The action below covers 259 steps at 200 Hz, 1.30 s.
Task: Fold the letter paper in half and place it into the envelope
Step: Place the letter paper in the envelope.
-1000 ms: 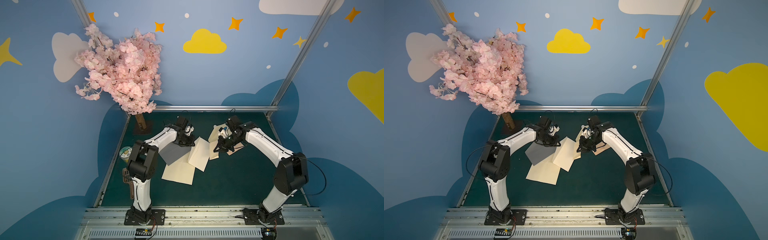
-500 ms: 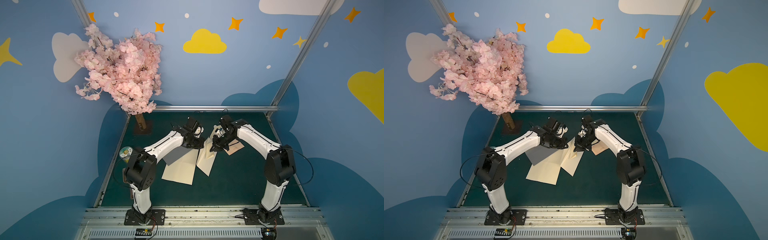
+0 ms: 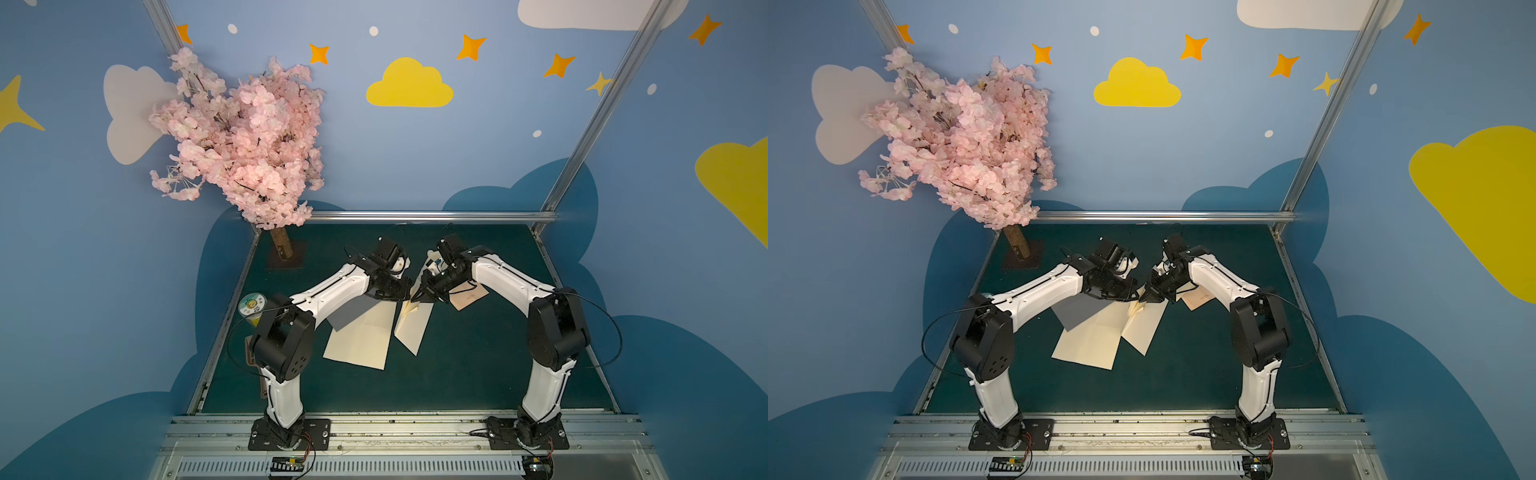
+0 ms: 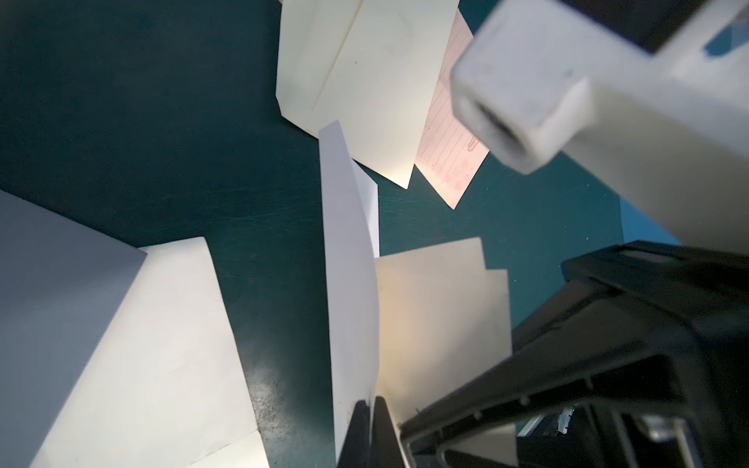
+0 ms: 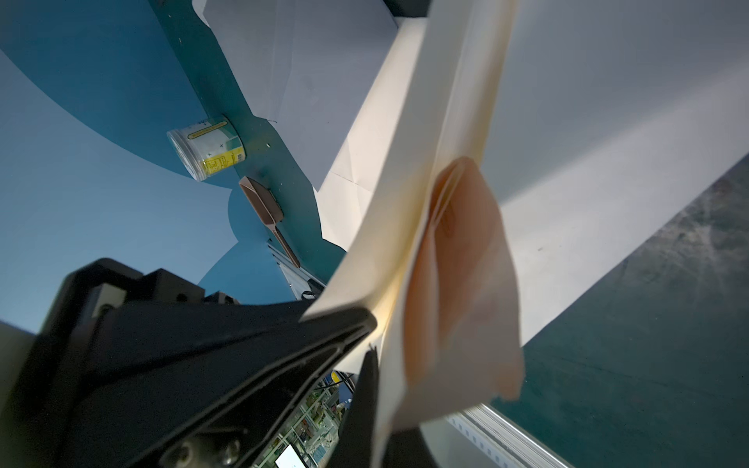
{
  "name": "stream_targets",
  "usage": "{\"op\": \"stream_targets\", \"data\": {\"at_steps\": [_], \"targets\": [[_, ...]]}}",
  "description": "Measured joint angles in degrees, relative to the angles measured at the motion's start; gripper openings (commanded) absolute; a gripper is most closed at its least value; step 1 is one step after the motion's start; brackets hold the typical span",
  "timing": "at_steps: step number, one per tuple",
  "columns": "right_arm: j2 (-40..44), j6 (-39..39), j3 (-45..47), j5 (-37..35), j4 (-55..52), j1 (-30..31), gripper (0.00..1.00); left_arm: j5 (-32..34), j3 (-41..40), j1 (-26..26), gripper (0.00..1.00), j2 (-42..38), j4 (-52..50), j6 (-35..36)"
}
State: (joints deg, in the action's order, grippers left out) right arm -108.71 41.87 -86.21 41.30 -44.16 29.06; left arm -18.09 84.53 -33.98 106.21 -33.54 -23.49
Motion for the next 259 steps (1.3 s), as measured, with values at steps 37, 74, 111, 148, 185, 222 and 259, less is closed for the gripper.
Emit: {"op": "stream_targets", "data": {"at_steps": [37, 74, 111, 148, 185, 222, 259], "targets": [[-0.11, 0.83, 0.09, 0.98, 0.61, -1.27, 0.00, -1.66, -0.55, 0.09, 0.03, 0.00, 2.01, -0.85], [-2.03, 0.76, -1.49, 2.08, -0.44, -2.32, 0.00, -1.88, -0.55, 0.09, 0.03, 0.02, 3.04, -1.49], [-5.25, 0.22, -3.56, 1.07, -1.70, -2.91, 0.00, -3.39, -0.52, -0.22, 0.03, 0.02, 3.96, -1.92], [-7.65, -1.46, -5.27, 0.33, -4.11, -2.97, 0.00, -4.46, 0.11, -0.68, 0.03, 0.33, 4.17, -2.38], [-7.76, -3.80, -7.82, -1.73, -7.30, -2.91, 0.00, -5.57, 0.52, -0.76, 0.03, 0.72, 4.90, -2.80], [-7.72, -5.22, -8.09, -1.81, -8.70, -2.86, 0.18, -5.84, 0.66, -0.83, 0.03, 0.72, 4.98, -3.04], [-5.77, -6.64, -7.43, -2.84, -10.99, -3.39, 0.33, -6.05, 0.63, -0.66, 0.03, 0.72, 5.90, -3.43]]}}
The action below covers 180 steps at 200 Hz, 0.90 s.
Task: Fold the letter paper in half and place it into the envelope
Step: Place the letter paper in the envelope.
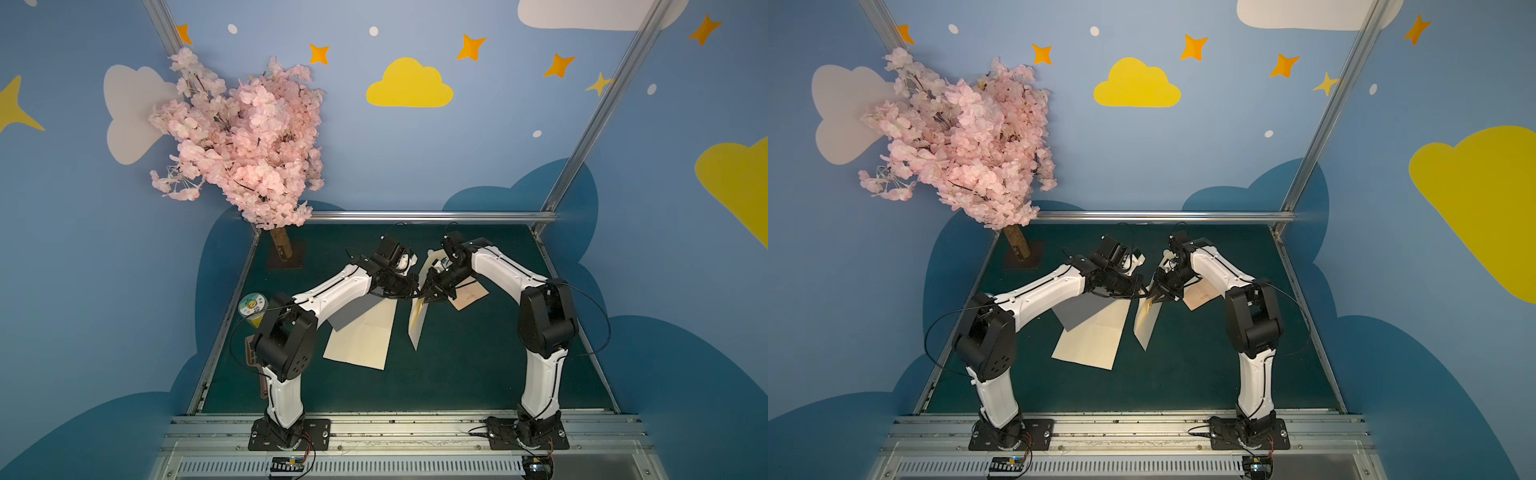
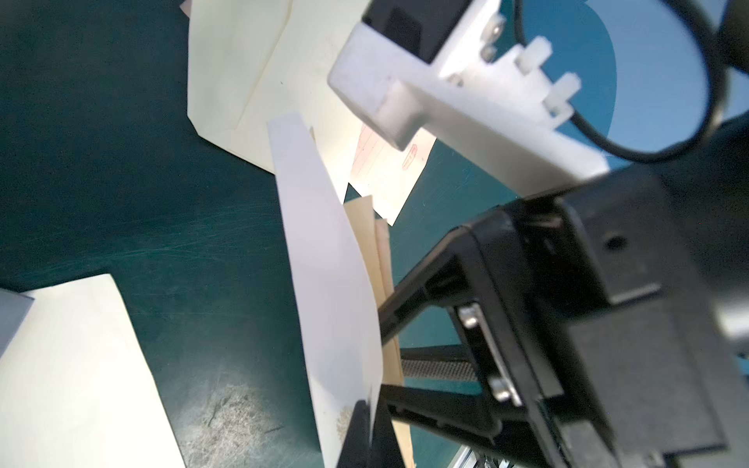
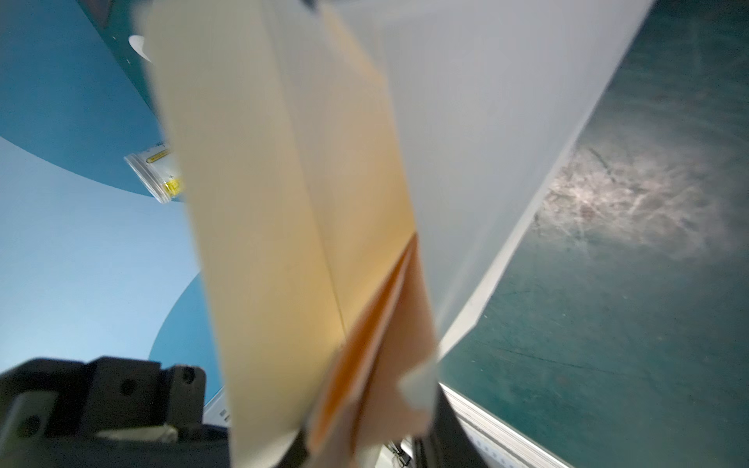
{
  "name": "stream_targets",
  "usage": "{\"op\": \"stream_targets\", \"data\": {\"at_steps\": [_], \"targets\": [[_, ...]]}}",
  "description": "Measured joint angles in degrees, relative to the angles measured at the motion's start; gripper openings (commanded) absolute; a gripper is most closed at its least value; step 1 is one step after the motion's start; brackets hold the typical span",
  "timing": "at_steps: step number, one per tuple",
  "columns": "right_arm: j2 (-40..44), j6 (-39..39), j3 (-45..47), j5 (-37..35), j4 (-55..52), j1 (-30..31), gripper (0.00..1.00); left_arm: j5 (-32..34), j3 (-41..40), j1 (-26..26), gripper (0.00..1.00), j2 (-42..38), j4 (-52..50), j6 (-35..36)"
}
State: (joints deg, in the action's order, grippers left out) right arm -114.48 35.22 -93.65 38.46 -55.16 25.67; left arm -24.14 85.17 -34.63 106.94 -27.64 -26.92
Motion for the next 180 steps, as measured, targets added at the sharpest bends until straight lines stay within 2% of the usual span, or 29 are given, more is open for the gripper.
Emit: {"op": "stream_targets", "data": {"at_steps": [32, 78, 180], "targets": [[3.08, -0.72, 0.37, -1.29, -2.25, -0.52, 0.41, -0.42, -0.48, 0.42, 0.03, -0.02, 1.60, -0.28], [5.03, -1.68, 0.98, -1.97, -3.32, -0.35, 0.65, -2.60, -3.19, 0.81, 0.03, -0.13, 4.02, -0.87], [4.66, -2.03, 2.56, -5.51, -2.27, -0.24, 0.63, -6.75, -9.73, 1.27, 0.03, -2.80, 9.49, -5.07]]}}
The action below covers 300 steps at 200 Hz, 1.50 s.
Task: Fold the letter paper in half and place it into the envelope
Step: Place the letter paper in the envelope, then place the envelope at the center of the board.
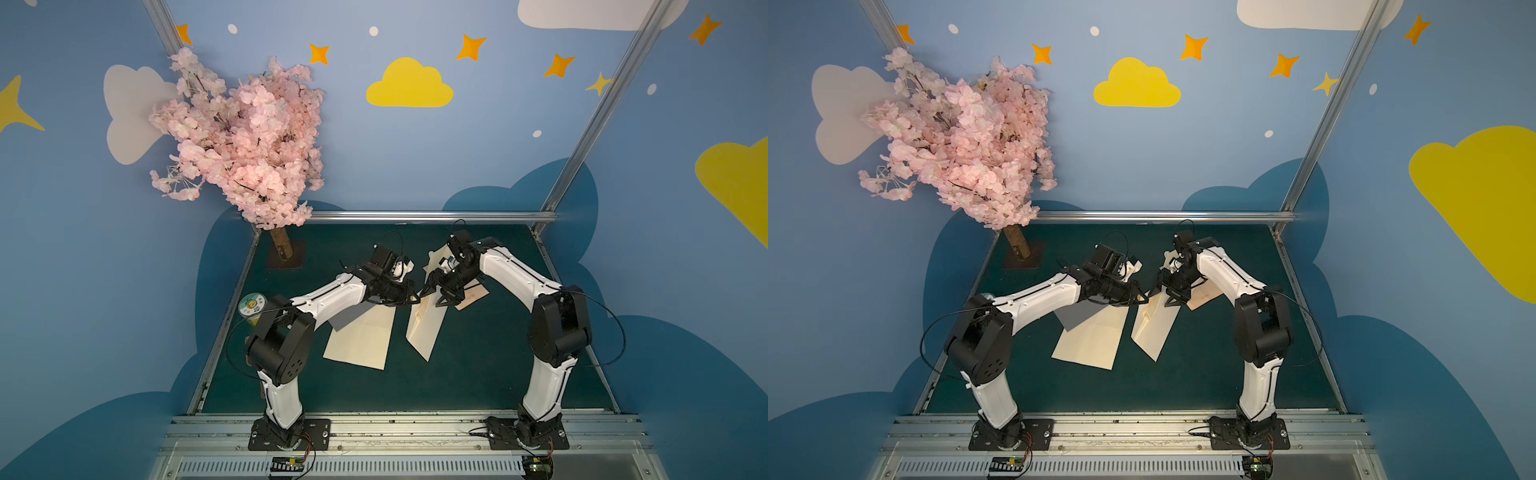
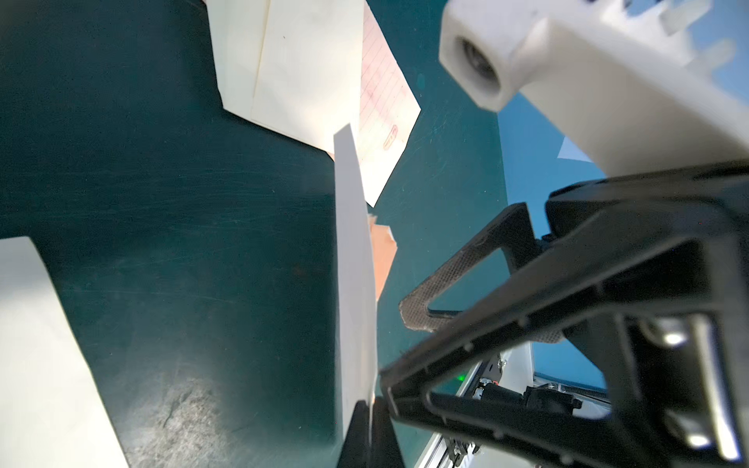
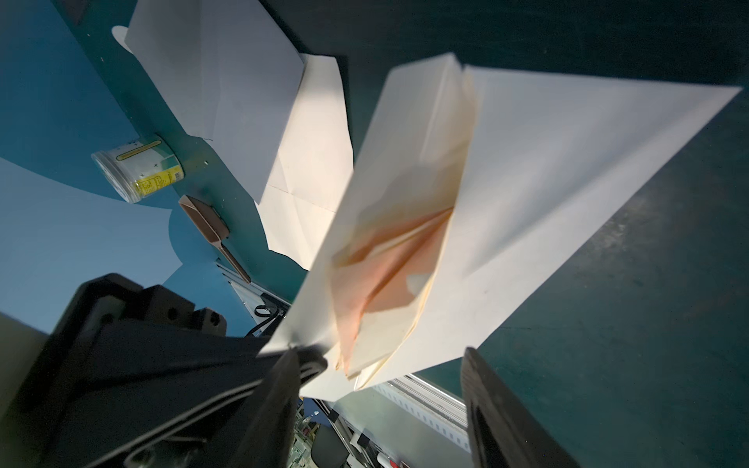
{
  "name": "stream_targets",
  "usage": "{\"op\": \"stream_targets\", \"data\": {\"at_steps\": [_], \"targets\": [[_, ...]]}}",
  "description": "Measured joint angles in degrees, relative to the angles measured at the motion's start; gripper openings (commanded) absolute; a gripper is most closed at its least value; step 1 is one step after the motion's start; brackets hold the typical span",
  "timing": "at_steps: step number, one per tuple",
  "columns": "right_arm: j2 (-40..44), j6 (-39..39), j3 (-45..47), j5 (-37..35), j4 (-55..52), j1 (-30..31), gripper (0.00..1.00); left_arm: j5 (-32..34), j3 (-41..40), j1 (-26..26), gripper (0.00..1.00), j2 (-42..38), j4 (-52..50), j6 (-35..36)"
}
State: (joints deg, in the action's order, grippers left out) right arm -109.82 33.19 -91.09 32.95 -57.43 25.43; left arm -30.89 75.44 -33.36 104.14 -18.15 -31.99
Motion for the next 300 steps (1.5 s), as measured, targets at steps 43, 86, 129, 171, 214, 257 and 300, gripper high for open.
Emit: {"op": "stream_targets", "data": {"at_steps": [43, 86, 129, 171, 214, 257, 300], "targets": [[-1.70, 0.00, 0.31, -0.96, 0.85, 0.04, 0.63, -0.26, -0.33, 0.42, 0.03, -0.22, 0.52, -0.87], [-4.81, -0.22, 0.33, -2.32, 0.90, 0.22, 0.63, -0.26, -0.33, 0.63, 0.03, -0.61, 0.98, -1.20], [-5.70, -0.70, 0.87, -3.45, 0.87, 0.22, 0.63, -0.31, -0.33, 0.81, 0.03, -0.61, 1.07, -1.33], [-5.70, -1.18, 0.70, -3.52, 0.68, 0.22, 0.63, -0.22, -0.33, 0.83, 0.03, -0.61, 1.03, -1.31], [-3.54, -2.16, 0.94, -3.32, 0.22, 0.15, 0.62, 0.83, -0.33, 1.51, 0.03, -0.61, 0.92, -1.49], [2.78, -2.40, 3.76, -2.95, 0.13, 0.13, 0.58, 3.34, -0.46, 2.29, 0.03, -0.50, 2.32, -2.99], [3.61, -3.50, 4.17, -3.41, -0.50, 0.04, 0.58, 6.71, -4.79, 2.51, 0.03, 1.31, 8.15, -7.80]]}}
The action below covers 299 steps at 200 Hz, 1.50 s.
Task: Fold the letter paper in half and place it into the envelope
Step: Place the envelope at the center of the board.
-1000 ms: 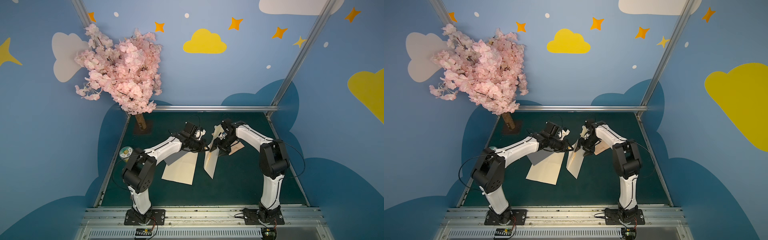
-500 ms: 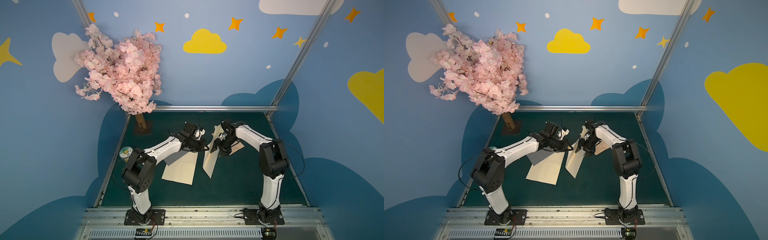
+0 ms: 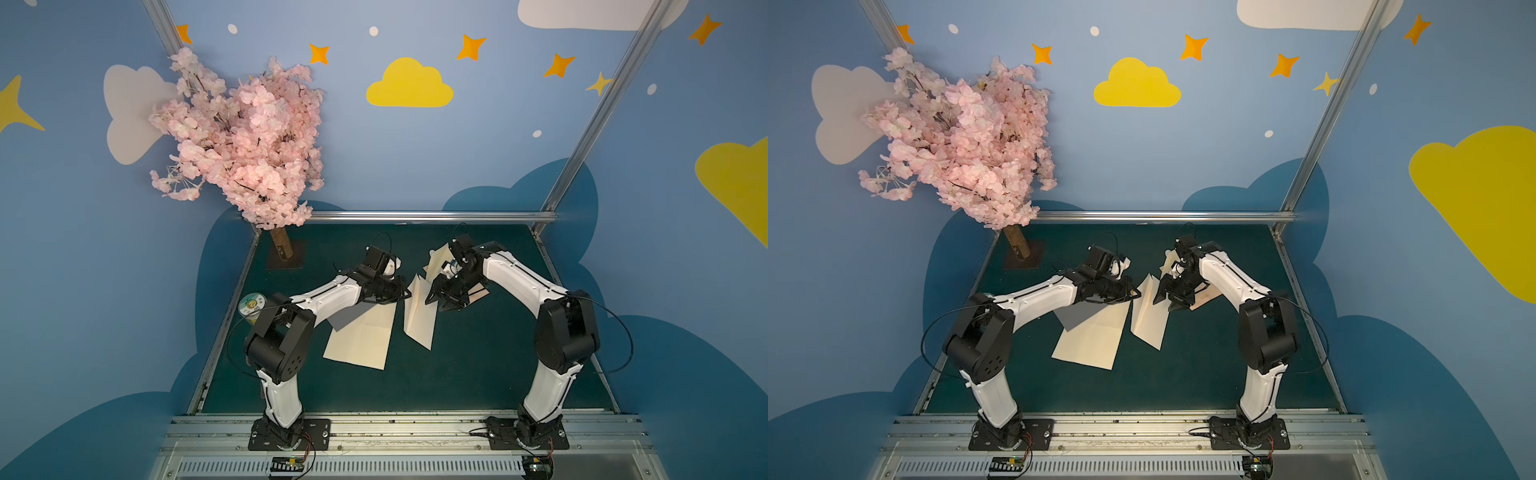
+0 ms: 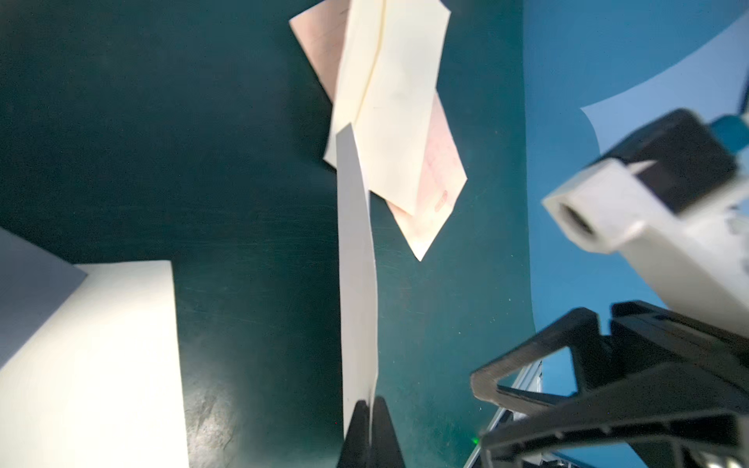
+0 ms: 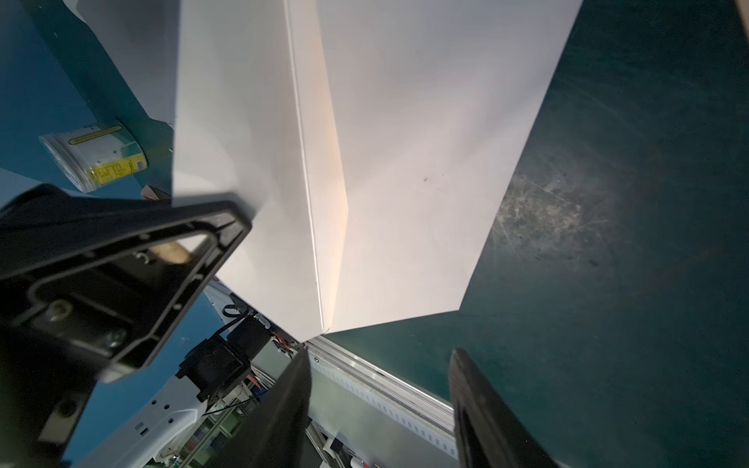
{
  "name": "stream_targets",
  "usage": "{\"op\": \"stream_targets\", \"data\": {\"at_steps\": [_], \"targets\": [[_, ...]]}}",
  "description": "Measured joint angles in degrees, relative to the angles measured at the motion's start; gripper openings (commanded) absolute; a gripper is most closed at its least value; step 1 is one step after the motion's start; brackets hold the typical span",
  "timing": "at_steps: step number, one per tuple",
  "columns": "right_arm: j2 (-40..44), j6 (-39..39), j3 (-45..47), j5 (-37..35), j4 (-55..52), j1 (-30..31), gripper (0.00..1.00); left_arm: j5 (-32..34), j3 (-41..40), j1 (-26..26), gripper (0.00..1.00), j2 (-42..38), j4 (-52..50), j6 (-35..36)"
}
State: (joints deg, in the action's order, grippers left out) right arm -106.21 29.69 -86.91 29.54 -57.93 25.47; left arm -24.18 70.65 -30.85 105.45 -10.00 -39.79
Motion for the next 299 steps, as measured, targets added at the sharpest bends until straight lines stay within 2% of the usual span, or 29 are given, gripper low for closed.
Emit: {"op": "stream_targets", "data": {"at_steps": [16, 25, 31, 54, 75, 76, 85, 97, 100, 139, 159, 188, 210, 258, 278, 299], "targets": [[0.00, -1.05, -0.46, -0.68, -1.07, 0.07, 0.71, 0.94, -2.03, -0.02, 0.05, 1.53, 2.14, -2.19], [0.00, -1.62, -1.03, -1.20, -1.70, 0.20, 0.87, 1.62, -3.32, -0.07, 0.07, 2.08, 3.10, -3.34], [0.00, -2.40, -1.33, -1.49, -1.95, 0.20, 0.93, 2.03, -4.11, -0.09, 0.09, 2.29, 3.52, -4.13], [0.33, -4.00, -1.18, -2.34, -1.73, 0.24, 0.93, 3.39, -5.18, -0.50, 0.24, 2.51, 3.80, -5.75], [1.11, -4.76, 0.04, -2.62, -1.27, 0.24, 0.94, 4.00, -4.94, -1.01, 0.50, 2.51, 4.37, -6.32], [1.16, -4.76, 0.09, -2.62, -1.27, 0.24, 0.94, 4.09, -4.92, -1.03, 0.54, 2.51, 4.37, -6.43], [1.18, -5.14, 0.15, -2.64, -1.27, 0.28, 0.94, 4.44, -4.72, -1.22, 0.69, 2.51, 4.44, -6.36], [1.16, -5.57, 0.15, -2.86, -0.96, 0.35, 0.94, 4.74, -4.28, -1.51, 0.98, 2.51, 4.24, -6.36], [1.16, -5.62, 0.15, -2.95, -0.94, 0.35, 0.93, 4.83, -4.11, -1.57, 1.00, 2.51, 4.07, -6.32], [0.15, -6.62, 0.11, -3.61, -0.76, 0.57, 0.92, 6.08, -1.18, -1.44, 1.00, 2.32, 0.46, -4.07], [-1.81, -7.02, -0.22, -4.11, -0.68, 0.74, 0.84, 6.75, -0.17, -0.57, 1.00, 1.29, -2.78, -1.81], [-5.38, -7.78, -1.77, -4.87, -0.46, 0.85, 0.46, 8.37, 0.07, 1.66, 1.00, -2.19, -7.98, 1.55], [-7.96, -7.98, -3.41, -5.14, -0.15, 0.87, 0.00, 9.25, 0.00, 3.61, 1.00, -4.94, -11.37, 3.82], [-14.05, -7.91, -5.55, -6.16, -0.61, 0.87, 0.00, 9.66, -2.34, 5.86, 0.94, -7.69, -14.58, 7.23], [-15.78, -7.89, -5.70, -6.67, -0.90, 0.87, 0.00, 9.18, -3.78, 6.12, 0.85, -7.56, -15.23, 8.13], [-16.74, -7.89, -5.86, -7.17, -1.29, 0.87, 0.00, 8.33, -4.09, 6.12, 0.66, -6.78, -15.61, 8.59]]}}
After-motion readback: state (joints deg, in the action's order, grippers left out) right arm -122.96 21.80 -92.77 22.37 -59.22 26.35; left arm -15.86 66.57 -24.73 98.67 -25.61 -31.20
